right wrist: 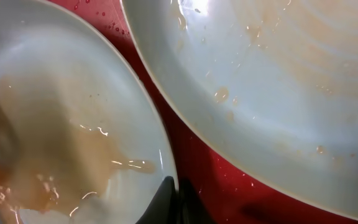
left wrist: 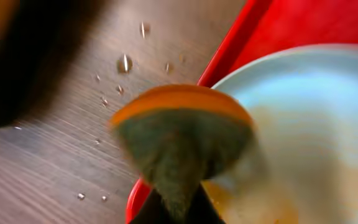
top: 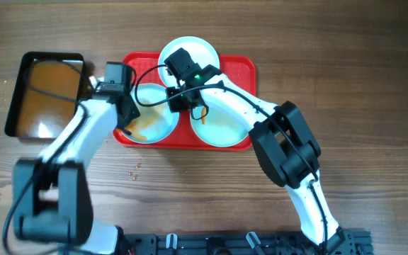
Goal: Clean dirty plates on tray and stack at the side
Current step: 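Lift the cleaned plate with the right gripper and place it right of tray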
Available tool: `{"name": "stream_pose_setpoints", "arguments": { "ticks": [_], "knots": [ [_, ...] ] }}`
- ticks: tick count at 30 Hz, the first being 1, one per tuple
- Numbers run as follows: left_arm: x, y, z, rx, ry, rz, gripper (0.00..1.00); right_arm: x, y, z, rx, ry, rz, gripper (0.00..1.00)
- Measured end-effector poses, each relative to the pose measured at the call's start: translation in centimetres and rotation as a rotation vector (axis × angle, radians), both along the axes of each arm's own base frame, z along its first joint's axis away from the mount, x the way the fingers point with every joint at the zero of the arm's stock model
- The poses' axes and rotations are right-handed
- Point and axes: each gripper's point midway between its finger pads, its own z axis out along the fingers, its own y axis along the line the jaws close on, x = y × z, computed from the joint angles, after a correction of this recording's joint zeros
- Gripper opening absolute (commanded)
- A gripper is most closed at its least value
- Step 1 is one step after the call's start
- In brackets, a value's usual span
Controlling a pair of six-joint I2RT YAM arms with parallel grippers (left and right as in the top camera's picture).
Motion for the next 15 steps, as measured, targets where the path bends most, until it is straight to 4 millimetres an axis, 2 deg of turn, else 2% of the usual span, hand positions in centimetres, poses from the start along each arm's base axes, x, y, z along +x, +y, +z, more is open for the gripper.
{"name": "stream_pose_setpoints", "arguments": {
  "ticks": [2,4,6,8,13,15],
  "knots": [
    [0.5,-0.7,3.0,-0.055,-0.091,-0.012,0.04,-0.1,-0.1,0.1,-0.007,-0.001,0.015,0.04],
    [0.6,-2.3,4.8,-0.146,-0.142,-0.046,0.04,0.1,-0.1,0.2,-0.014,-0.013,0.023,0.04],
    [0.3,-4.1,4.9,-0.246,-0.132,-0.084,0.04,0.6,-0.8,0.6,-0.05,-0.047,0.021,0.04],
    [-0.3,-4.8,4.6,-0.288,-0.103,-0.097,0.04,1.6,-1.5,2.4,-0.087,-0.125,0.022,0.04],
    [-0.5,-4.9,4.5,-0.324,-0.092,-0.094,0.04,4.8,-5.1,12.1,-0.229,-0.437,-0.009,0.04],
    [-0.5,-4.5,4.5,-0.327,-0.093,-0.081,0.04,5.5,-6.7,14.2,-0.309,-0.517,-0.018,0.04]
  ]
}}
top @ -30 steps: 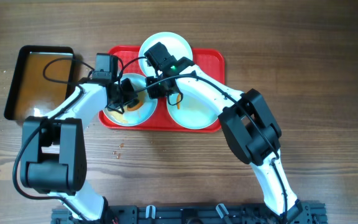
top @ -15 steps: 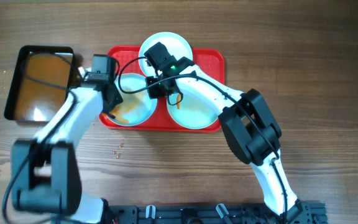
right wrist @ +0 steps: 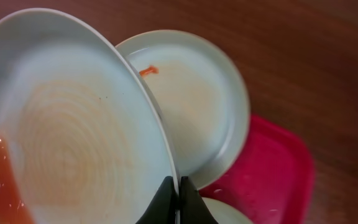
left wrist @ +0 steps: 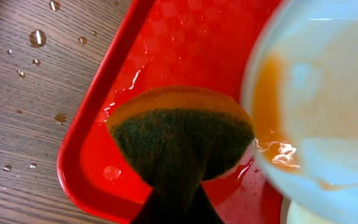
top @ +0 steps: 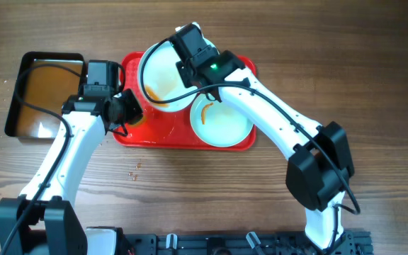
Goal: Clean dirty plates on tray and stack at the side
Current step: 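Lift the cleaned plate with the right gripper and place it right of tray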
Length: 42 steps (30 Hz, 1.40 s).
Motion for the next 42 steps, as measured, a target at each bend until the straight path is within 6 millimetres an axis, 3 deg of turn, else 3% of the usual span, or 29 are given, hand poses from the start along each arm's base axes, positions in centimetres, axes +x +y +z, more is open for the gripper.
{"name": "stream_pose_setpoints", "arguments": {
  "ticks": [4,12,19,23,31,37,40,42],
  "knots": [
    [0.0,0.1,0.0,0.0,0.001,0.004,0.04,0.5,-1.8,0.4,-0.119,-0.043,-0.014,0.04],
    [0.0,0.1,-1.1,0.002,0.032,0.004,0.04,1.7,-2.0,2.4,-0.328,-0.177,0.082,0.04],
    [0.2,1.0,-1.1,0.002,0.028,0.03,0.04,0.0,1.5,4.9,-0.537,-0.315,0.198,0.04],
    [0.3,2.7,-1.2,-0.002,0.029,0.084,0.04,-0.1,1.4,6.4,-0.631,-0.373,0.18,0.04],
    [0.3,2.8,-1.1,-0.005,0.029,0.086,0.04,-1.9,2.9,7.9,-0.761,-0.431,0.209,0.04],
    [0.3,2.8,-1.1,-0.005,0.029,0.086,0.04,-2.5,3.0,7.3,-0.725,-0.414,0.187,0.04],
    [0.3,2.7,-1.2,-0.005,0.029,0.085,0.04,-3.5,3.0,4.6,-0.591,-0.306,0.198,0.04],
    [0.3,2.8,-1.1,-0.005,0.029,0.086,0.04,-3.7,2.8,2.0,-0.406,-0.172,0.186,0.04]
  ]
}}
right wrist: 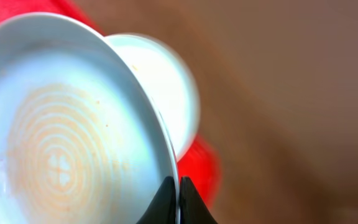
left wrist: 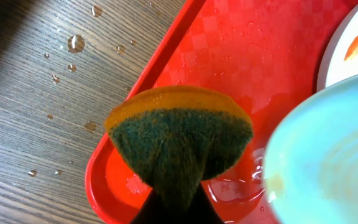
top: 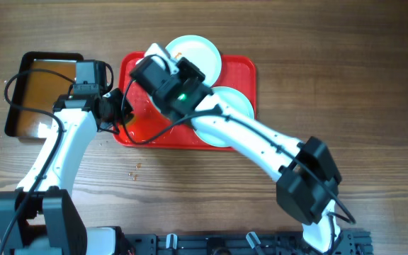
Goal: Clean dirty plates on tray and stack at the side
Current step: 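Lift the cleaned plate with the right gripper and place it right of tray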
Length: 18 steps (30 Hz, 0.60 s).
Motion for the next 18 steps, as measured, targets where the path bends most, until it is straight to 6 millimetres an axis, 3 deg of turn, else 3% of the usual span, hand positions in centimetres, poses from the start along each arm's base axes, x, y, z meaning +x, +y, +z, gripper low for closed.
{"name": "stream_pose_setpoints", "arguments": {
  "ticks": [2,4,6,8,9,10,15,18],
  "knots": [
    [0.0,0.0,0.0,0.0,0.0,0.0,0.04,0.8,-1.1,-1.9,0.183,0.148,-0.048,0.04],
    [0.0,0.0,0.0,0.0,0.0,0.0,0.04,3.0,-4.3,-2.5,0.428,0.295,-0.153,0.04],
    [0.0,0.0,0.0,0.0,0.0,0.0,0.04,6.3,-10.7,-2.3,0.64,0.357,-0.335,0.04],
    [0.0,0.0,0.0,0.0,0.0,0.0,0.04,9.2,-20.3,-2.5,0.768,0.339,-0.558,0.04],
    [0.0,0.0,0.0,0.0,0.0,0.0,0.04,9.5,-22.8,-2.7,0.796,0.338,-0.614,0.04],
    [0.0,0.0,0.0,0.0,0.0,0.0,0.04,9.8,-27.0,-3.0,0.815,0.321,-0.699,0.04],
    [0.0,0.0,0.0,0.0,0.0,0.0,0.04,9.4,-36.0,-3.7,0.809,0.244,-0.923,0.04],
    [0.1,0.0,0.0,0.0,-0.005,0.0,0.04,8.3,-37.9,-6.1,0.784,0.266,-1.009,0.05]
  ]
}}
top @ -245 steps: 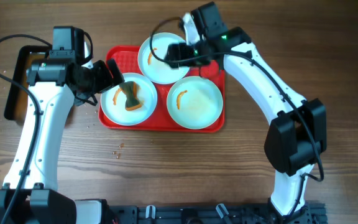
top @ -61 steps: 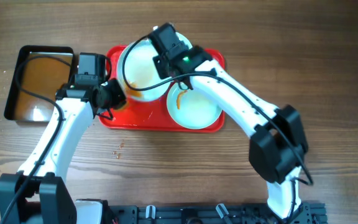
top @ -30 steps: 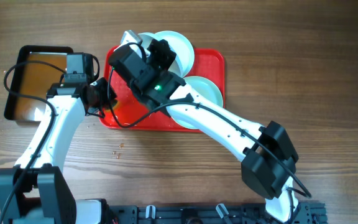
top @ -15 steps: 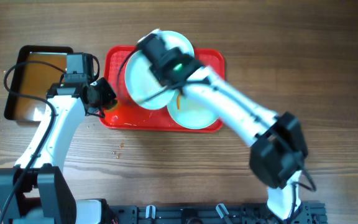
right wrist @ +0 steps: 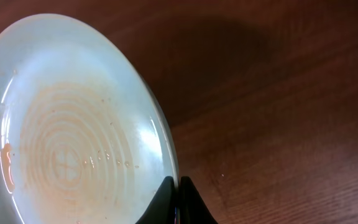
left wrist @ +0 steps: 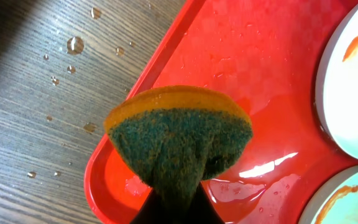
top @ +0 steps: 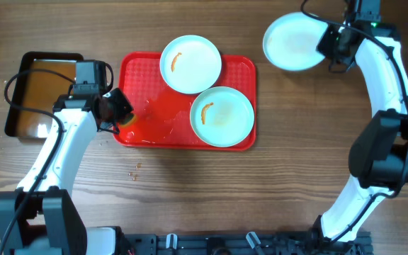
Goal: Clean dirty plates on tray and stack at the side
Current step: 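Lift the cleaned plate with the right gripper and place it right of tray, then dip the sponge in the water tray with the left gripper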
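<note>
My right gripper [top: 329,44] is shut on the rim of a wiped white plate [top: 294,32] over the bare table at the far right; in the right wrist view the plate [right wrist: 73,124] shows faint orange rings and the gripper [right wrist: 178,186] pinches its edge. Two dirty plates stay on the red tray [top: 140,78]: one at the back [top: 190,54], one at the front right [top: 222,116], each with an orange smear. My left gripper [top: 119,113] is shut on a green and orange sponge [left wrist: 179,137] over the tray's wet left end [left wrist: 229,68].
A black bin [top: 44,95] with brownish water stands left of the tray. Water drops [left wrist: 73,45] dot the wood between bin and tray. Bare wooden table [top: 303,142] lies right of the tray and toward the front.
My right gripper has carried the wiped plate from above the tray's left half to the far right of the table. The left gripper and sponge have not moved.
The right gripper first held the left plate's rim on the tray while the sponge sat at that plate. Then the plate was lifted and tilted over the tray, the sponge beside it. Now the plate hangs over the table, off the tray's right side.
</note>
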Available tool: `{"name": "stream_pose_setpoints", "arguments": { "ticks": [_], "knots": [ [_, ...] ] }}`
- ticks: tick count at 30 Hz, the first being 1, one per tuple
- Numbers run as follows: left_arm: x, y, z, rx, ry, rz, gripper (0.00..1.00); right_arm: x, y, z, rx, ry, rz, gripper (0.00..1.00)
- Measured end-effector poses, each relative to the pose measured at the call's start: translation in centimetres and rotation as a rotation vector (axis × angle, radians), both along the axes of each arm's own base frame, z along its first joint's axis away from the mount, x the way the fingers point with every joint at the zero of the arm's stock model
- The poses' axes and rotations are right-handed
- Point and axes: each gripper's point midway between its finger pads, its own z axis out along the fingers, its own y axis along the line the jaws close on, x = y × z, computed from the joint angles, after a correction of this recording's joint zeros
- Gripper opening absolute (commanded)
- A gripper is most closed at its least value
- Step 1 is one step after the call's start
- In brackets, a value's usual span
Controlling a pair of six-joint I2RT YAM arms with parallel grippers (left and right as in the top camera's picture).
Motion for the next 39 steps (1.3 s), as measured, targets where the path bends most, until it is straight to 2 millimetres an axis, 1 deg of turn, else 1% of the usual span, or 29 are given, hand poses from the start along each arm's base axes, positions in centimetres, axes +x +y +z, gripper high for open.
{"name": "stream_pose_setpoints", "arguments": {
  "ticks": [1,2,3,5,6,7,8,11,13,14,15,16,17,18,19,20,21,23,24,25,26,28,29,30,32,35,36,38,39],
  "knots": [
    [0.1,0.0,0.1,0.0,-0.006,0.0,0.04,-0.5,0.1,-1.3,0.006,0.03,-0.005,0.04],
    [0.3,0.0,0.1,0.0,-0.012,0.0,0.04,-1.1,0.3,-3.1,0.014,0.07,-0.012,0.04],
    [0.4,0.0,0.2,0.0,-0.016,0.0,0.04,-1.4,0.4,-3.7,0.017,0.08,-0.014,0.04],
    [0.4,0.0,0.2,0.0,-0.019,0.0,0.04,-1.6,0.3,-4.6,0.017,0.089,-0.019,0.04],
    [0.4,0.0,0.2,0.0,-0.019,0.0,0.04,-1.9,0.4,-5.0,0.018,0.096,-0.021,0.07],
    [0.4,0.0,0.2,0.001,-0.019,0.0,0.04,-2.1,0.4,-5.3,0.019,0.102,-0.021,0.14],
    [0.5,0.0,0.2,0.001,-0.022,0.0,0.04,-2.4,0.4,-5.7,0.022,0.114,-0.024,0.17],
    [0.7,0.0,0.3,0.001,-0.032,0.0,0.04,-2.8,1.0,-6.0,0.054,0.131,-0.015,0.18],
    [0.8,0.0,0.3,0.0,-0.035,0.0,0.04,-3.2,1.6,-6.1,0.08,0.145,-0.004,0.23],
    [0.8,0.0,0.4,0.001,-0.037,0.0,0.04,-2.9,3.2,-5.9,0.146,0.132,0.065,0.57],
    [1.1,0.0,0.5,0.001,-0.049,0.0,0.04,-2.7,6.2,-5.3,0.256,0.104,0.197,0.72],
    [1.6,0.0,0.6,0.001,-0.071,0.0,0.04,-2.6,8.4,-4.7,0.337,0.086,0.271,0.76],
    [2.0,0.0,0.8,0.001,-0.092,0.0,0.04,-2.5,10.4,-4.0,0.385,0.066,0.339,0.92],
    [2.9,0.0,1.3,0.001,-0.13,0.0,0.04,-2.1,13.2,-2.9,0.429,0.033,0.425,1.0],
    [3.6,0.1,1.7,0.001,-0.164,0.002,0.04,-1.7,16.0,-2.0,0.439,-0.003,0.505,0.99],
    [4.1,0.4,2.0,0.0,-0.19,0.008,0.04,-1.6,18.4,-1.5,0.432,-0.024,0.564,0.99],
    [4.8,1.0,2.4,0.0,-0.222,0.023,0.04,-1.9,20.7,-1.2,0.424,-0.029,0.617,1.0],
    [6.0,3.0,3.3,0.006,-0.287,0.069,0.04,-3.3,25.1,-1.2,0.413,-0.013,0.709,1.0],
    [6.8,4.8,4.1,0.019,-0.339,0.107,0.04,-4.1,27.2,-1.3,0.4,-0.006,0.744,1.0],
    [7.6,7.3,5.2,0.052,-0.402,0.142,0.04,-4.3,28.5,-1.3,0.378,-0.013,0.754,1.0],
    [8.1,9.7,6.0,0.091,-0.448,0.179,0.04,-3.7,29.0,-1.3,0.349,-0.037,0.738,0.99],
    [8.2,13.4,7.1,0.154,-0.498,0.232,0.04,-2.2,29.2,-0.9,0.296,-0.096,0.683,0.99],
    [8.0,14.8,7.0,0.176,-0.5,0.251,0.04,-1.6,29.3,-0.7,0.279,-0.118,0.656,0.99],
    [7.7,15.9,6.4,0.191,-0.483,0.269,0.04,-1.3,29.4,-0.6,0.266,-0.129,0.633,1.0],
    [7.1,18.0,4.0,0.212,-0.423,0.3,0.04,-1.2,29.8,-0.7,0.235,-0.139,0.599,0.99],
    [5.6,20.9,-1.5,0.213,-0.294,0.345,0.04,-1.6,30.4,-1.0,0.184,-0.134,0.576,1.0],
    [5.1,21.8,-2.8,0.209,-0.263,0.362,0.04,-1.5,30.3,-1.0,0.166,-0.136,0.57,1.0],
    [4.1,23.2,-4.8,0.205,-0.221,0.395,0.04,-1.3,29.9,-1.1,0.143,-0.14,0.554,1.0],
    [3.9,23.5,-5.3,0.202,-0.212,0.403,0.04,-1.3,29.8,-1.1,0.139,-0.141,0.55,1.0]
  ]
}}
